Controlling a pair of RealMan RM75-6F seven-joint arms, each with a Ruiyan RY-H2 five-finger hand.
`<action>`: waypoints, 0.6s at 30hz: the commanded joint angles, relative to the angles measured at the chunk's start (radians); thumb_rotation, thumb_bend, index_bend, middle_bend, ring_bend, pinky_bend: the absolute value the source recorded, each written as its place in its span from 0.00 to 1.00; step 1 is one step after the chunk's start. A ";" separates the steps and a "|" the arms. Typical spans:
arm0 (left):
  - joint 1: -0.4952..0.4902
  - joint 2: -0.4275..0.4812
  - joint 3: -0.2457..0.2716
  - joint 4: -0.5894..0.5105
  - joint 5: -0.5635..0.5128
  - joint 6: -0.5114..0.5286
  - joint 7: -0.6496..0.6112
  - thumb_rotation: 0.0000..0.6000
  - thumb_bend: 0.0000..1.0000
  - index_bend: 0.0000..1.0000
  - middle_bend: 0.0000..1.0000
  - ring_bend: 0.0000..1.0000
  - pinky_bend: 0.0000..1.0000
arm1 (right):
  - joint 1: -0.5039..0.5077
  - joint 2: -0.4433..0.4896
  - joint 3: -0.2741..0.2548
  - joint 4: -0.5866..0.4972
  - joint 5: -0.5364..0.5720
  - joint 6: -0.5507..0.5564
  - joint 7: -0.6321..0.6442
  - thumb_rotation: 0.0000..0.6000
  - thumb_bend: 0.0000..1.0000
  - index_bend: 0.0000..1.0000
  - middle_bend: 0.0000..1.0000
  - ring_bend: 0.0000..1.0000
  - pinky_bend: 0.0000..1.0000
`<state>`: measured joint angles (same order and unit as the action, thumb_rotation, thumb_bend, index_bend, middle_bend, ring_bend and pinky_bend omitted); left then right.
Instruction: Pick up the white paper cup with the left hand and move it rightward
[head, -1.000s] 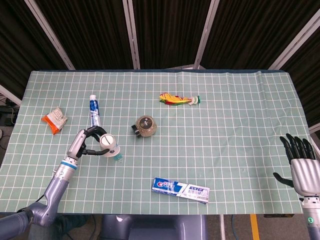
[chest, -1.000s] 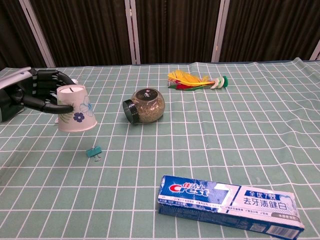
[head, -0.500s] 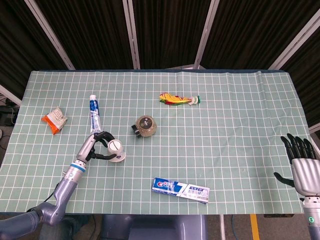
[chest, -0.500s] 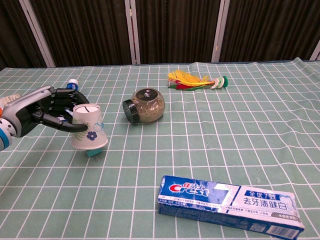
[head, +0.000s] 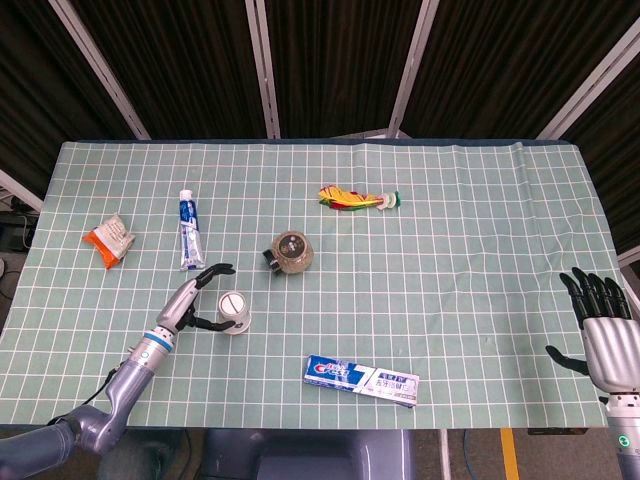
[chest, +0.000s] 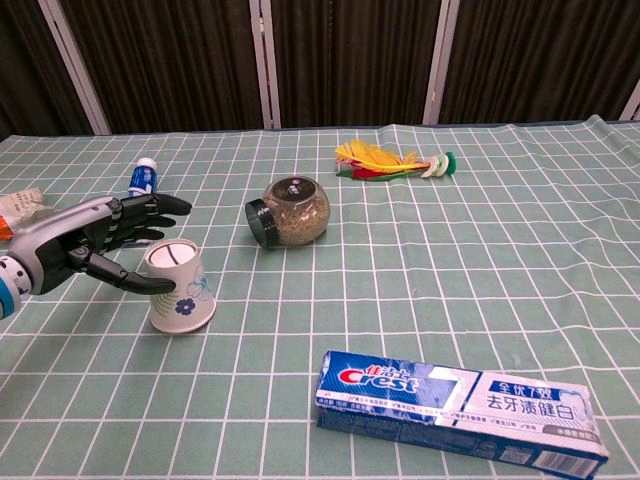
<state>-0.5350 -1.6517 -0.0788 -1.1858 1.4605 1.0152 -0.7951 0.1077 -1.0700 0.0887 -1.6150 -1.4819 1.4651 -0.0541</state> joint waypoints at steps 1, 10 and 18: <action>0.011 0.038 0.011 -0.035 0.022 0.032 -0.006 1.00 0.00 0.01 0.00 0.00 0.00 | -0.001 0.001 -0.001 -0.003 -0.005 0.004 0.000 1.00 0.00 0.00 0.00 0.00 0.00; 0.085 0.201 0.006 -0.158 0.078 0.234 0.141 1.00 0.00 0.00 0.00 0.00 0.00 | -0.006 0.005 -0.008 -0.012 -0.028 0.020 0.002 1.00 0.00 0.00 0.00 0.00 0.00; 0.234 0.370 0.022 -0.270 0.064 0.450 0.594 1.00 0.00 0.00 0.00 0.00 0.00 | -0.009 0.009 -0.011 -0.018 -0.046 0.033 0.005 1.00 0.00 0.00 0.00 0.00 0.00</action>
<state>-0.3870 -1.3777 -0.0689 -1.3799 1.5307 1.3578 -0.3847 0.0986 -1.0609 0.0776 -1.6332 -1.5277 1.4983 -0.0496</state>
